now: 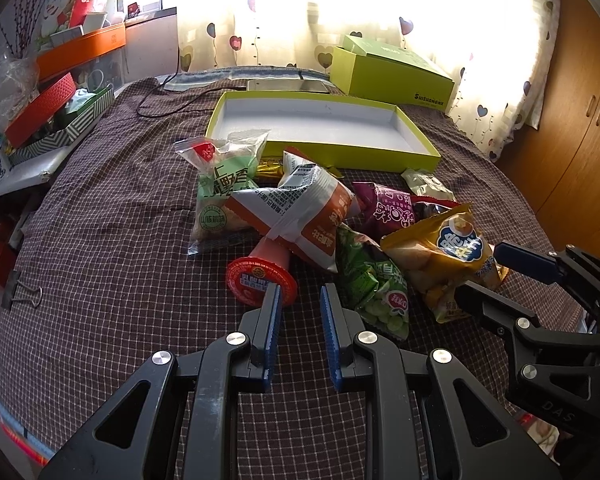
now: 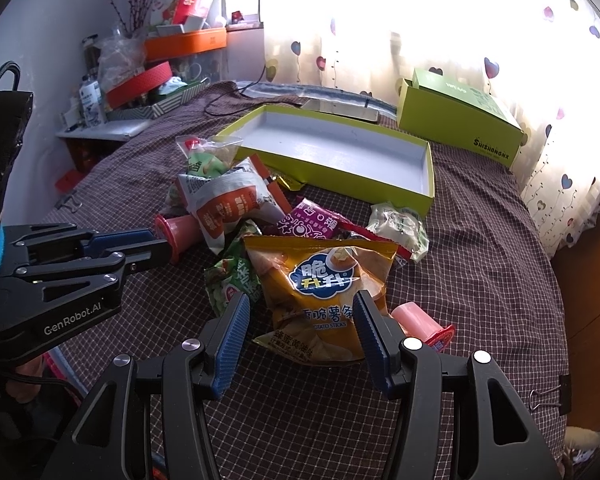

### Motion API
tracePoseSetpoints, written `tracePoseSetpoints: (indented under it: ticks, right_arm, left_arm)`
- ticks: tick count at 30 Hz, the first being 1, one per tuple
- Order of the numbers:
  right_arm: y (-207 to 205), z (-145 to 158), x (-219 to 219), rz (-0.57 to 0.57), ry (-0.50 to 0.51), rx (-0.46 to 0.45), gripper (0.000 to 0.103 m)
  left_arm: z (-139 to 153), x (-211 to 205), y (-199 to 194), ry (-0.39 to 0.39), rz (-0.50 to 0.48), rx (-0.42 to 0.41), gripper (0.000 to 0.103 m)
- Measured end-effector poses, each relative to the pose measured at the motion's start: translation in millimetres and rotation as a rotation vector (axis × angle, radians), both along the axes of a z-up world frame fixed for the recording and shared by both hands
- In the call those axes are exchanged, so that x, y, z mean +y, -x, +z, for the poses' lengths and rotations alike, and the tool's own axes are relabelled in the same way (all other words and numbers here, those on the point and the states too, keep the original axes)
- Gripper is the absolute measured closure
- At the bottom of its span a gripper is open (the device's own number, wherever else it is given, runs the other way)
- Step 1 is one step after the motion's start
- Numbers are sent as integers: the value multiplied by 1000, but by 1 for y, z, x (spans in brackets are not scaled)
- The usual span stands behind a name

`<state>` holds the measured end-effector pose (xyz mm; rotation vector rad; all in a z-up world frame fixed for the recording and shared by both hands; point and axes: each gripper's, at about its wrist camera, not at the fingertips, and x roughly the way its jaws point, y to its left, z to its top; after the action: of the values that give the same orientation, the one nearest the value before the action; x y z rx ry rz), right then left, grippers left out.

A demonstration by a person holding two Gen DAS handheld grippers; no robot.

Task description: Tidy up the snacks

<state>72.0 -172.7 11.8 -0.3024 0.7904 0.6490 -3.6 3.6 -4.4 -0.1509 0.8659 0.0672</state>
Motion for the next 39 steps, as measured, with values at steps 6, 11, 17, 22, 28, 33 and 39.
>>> tracePoseSetpoints:
  ticks: [6,11,17,22,28,33,39]
  right_arm:
    - [1,2,-2,4,-9,-10,50]
    - [1,4,-2,7,-17,-18,50]
    - [1,6,-2,13,-29,-24,50]
    - [-1,8,-2,14,-39,-28,50]
    - [-5,10,-4,16,-60,-23,50]
    - [-10,8,-5,25,-60,-12,48]
    - [-12,4,-7,26,-54,-1,45]
  left_arm:
    - [0,2,1,14,-1,-1,82]
    - [-1,7,1,37,5,-6,82]
    - [2,12,3,44,11,-20,82]
    - [5,15,3,52,8,-31,82]
    - [7,20,1,58,13,-38,82]
    - [12,27,-5,87,8,-54,82]
    - [18,29,-16,86,-28,-72,77]
